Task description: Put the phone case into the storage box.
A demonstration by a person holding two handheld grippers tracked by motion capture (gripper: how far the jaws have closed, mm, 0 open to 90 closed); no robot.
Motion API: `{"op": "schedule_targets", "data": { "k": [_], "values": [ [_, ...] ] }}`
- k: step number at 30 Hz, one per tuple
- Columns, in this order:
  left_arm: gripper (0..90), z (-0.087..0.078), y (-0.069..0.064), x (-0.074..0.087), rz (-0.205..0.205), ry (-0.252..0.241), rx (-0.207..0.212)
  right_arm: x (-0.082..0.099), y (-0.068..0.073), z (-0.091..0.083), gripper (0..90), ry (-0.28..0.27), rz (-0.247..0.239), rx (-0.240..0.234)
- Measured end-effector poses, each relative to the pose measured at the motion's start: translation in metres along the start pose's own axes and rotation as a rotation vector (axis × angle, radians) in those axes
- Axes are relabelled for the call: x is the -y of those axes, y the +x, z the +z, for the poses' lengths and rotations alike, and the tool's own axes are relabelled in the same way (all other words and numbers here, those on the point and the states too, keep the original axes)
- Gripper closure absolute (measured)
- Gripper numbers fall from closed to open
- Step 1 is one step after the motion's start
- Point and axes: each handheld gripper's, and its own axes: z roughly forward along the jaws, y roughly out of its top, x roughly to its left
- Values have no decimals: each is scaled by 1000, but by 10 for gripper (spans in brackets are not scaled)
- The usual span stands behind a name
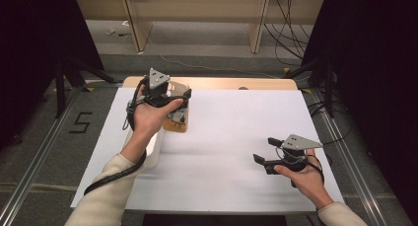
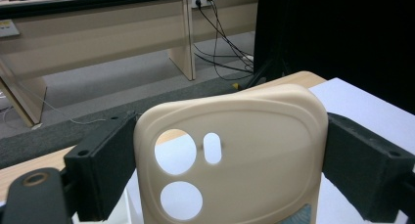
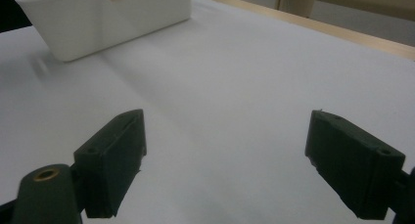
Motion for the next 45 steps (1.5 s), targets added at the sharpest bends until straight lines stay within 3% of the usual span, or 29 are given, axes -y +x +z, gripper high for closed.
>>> {"op": "schedule_targets", "data": {
  "k": [45],
  "values": [
    [114, -11, 20, -7, -19, -27, -42, 0, -1, 0, 161, 0, 1, 0]
  ]
}}
